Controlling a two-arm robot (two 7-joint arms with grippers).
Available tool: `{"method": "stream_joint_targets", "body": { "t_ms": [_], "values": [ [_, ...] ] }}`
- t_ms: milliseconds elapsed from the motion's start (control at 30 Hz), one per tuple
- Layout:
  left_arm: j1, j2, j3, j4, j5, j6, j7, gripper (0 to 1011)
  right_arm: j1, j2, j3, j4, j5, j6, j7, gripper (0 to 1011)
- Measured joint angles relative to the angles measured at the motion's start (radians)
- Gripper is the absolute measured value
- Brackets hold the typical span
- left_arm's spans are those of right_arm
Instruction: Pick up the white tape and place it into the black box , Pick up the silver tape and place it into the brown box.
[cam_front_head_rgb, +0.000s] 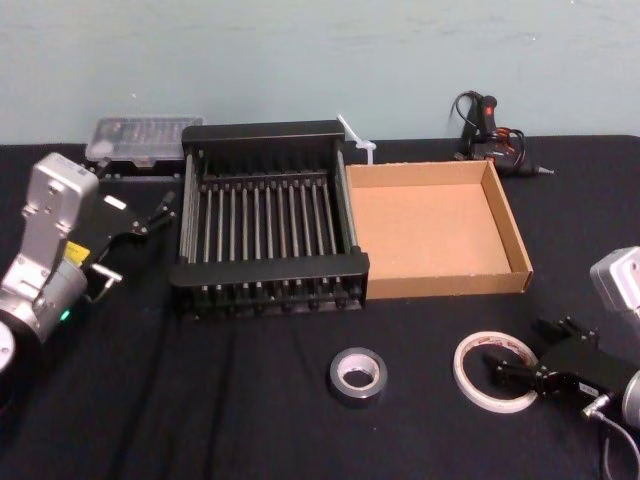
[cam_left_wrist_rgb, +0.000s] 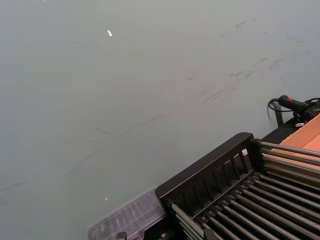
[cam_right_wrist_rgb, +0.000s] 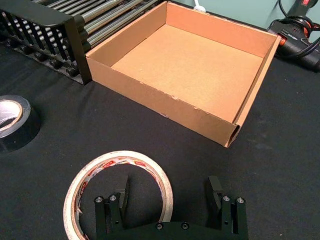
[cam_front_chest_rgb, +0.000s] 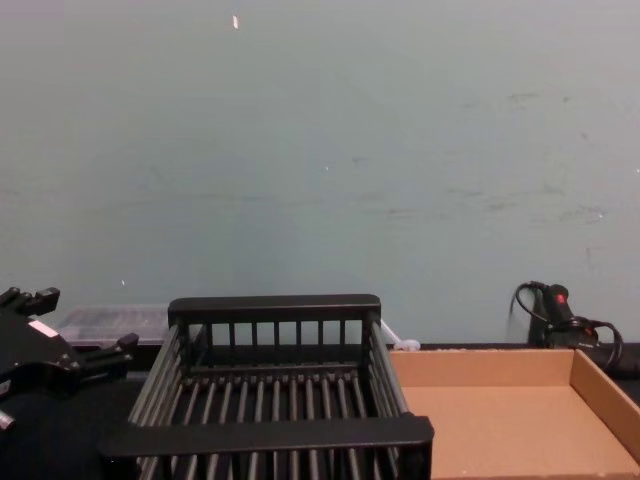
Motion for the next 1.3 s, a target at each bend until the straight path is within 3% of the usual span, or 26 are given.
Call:
{"method": "stream_joint_targets", "body": {
  "t_ms": [1300],
  "values": [
    [0.000, 0.000, 0.000, 0.000, 0.000, 0.000, 0.000, 1001, 0.000, -0.003, 0.002, 0.001, -0.002, 0.004, 0.004, 1003]
  ]
}}
